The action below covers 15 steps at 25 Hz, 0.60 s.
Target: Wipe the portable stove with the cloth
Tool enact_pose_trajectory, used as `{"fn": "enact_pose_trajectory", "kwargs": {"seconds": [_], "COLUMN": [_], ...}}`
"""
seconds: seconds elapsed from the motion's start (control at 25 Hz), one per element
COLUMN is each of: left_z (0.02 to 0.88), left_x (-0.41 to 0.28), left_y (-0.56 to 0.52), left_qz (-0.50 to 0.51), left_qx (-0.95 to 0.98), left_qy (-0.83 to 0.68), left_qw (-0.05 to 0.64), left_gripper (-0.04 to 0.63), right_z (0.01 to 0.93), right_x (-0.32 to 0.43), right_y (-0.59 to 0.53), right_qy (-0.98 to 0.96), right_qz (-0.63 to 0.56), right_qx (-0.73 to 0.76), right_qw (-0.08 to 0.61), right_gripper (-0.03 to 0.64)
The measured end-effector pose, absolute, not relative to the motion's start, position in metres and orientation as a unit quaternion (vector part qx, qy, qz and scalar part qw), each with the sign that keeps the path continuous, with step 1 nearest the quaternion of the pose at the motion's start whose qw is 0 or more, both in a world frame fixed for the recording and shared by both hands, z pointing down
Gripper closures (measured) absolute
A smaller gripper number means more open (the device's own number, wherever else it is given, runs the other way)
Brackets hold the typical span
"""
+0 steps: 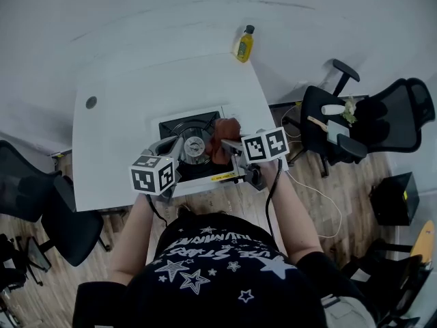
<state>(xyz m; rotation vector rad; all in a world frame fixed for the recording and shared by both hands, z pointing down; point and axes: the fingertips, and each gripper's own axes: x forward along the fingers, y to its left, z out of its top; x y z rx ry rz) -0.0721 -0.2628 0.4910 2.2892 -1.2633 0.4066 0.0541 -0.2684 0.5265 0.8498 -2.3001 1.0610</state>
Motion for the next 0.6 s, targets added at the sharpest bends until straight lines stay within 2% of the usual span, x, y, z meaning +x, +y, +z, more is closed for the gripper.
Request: {"fn": "enact_pose_trajectory", "kwargs": {"seconds": [0.6], "left_z": [0.495], "left_x": [-0.038], "left_y": [-0.268], "left_qz": [0.16], "left_qx": [0.851], "left_qy": [-0.437], "left_qw": [0.245], "left_gripper": [0.589], "right_z": [0.543], "right_x": [0.137], "right_y": [-0.274], "right_qy": [-0.801], "right_qz": [0.39], "right_qx": [0.38], "right_qw": [0.247], "right_gripper": [0.543]}}
